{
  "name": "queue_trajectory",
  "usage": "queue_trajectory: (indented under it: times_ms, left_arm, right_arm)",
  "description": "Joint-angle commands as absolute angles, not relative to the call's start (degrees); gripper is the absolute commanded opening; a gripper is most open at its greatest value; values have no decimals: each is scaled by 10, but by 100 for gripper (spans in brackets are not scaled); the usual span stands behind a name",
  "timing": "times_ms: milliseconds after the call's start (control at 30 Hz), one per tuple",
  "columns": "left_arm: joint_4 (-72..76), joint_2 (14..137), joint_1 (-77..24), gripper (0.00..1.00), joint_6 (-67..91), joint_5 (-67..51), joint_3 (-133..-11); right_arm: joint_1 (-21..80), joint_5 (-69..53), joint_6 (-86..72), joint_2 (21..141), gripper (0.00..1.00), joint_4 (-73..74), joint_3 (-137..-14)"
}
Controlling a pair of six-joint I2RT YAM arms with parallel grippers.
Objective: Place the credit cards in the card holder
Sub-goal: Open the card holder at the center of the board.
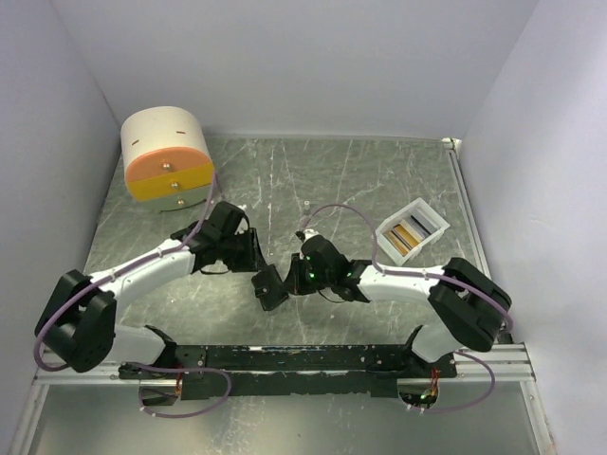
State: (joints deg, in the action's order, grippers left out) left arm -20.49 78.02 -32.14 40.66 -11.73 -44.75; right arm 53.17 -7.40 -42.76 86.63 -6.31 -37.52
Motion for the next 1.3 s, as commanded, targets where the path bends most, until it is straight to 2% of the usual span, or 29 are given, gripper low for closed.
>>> queue_trajectory:
  times_ms: [0, 400, 667, 1000, 1133, 1267]
  left_arm:
    - [-253, 759, -372, 46, 404, -85, -455]
    - [-224, 794, -409, 54, 394, -92, -436]
    - [-224, 820, -418, 52, 398, -85, -433]
    - [-238, 843, -419, 33, 402, -2, -428]
    - [-249, 841, -419, 22, 401, 16, -429]
    - [-268, 831, -419, 8, 402, 24, -435]
  right_arm:
    - [541, -39, -489, 821, 0, -98, -367]
    - [568, 11, -510, 781, 0, -88, -363]
    - [574, 20, -511, 783, 0, -90, -359]
    - [576, 21, -508, 773, 0, -90, -350]
    - [576, 26, -509, 769, 0, -92, -341]
    - [576, 36, -508, 770, 0, -89, -333]
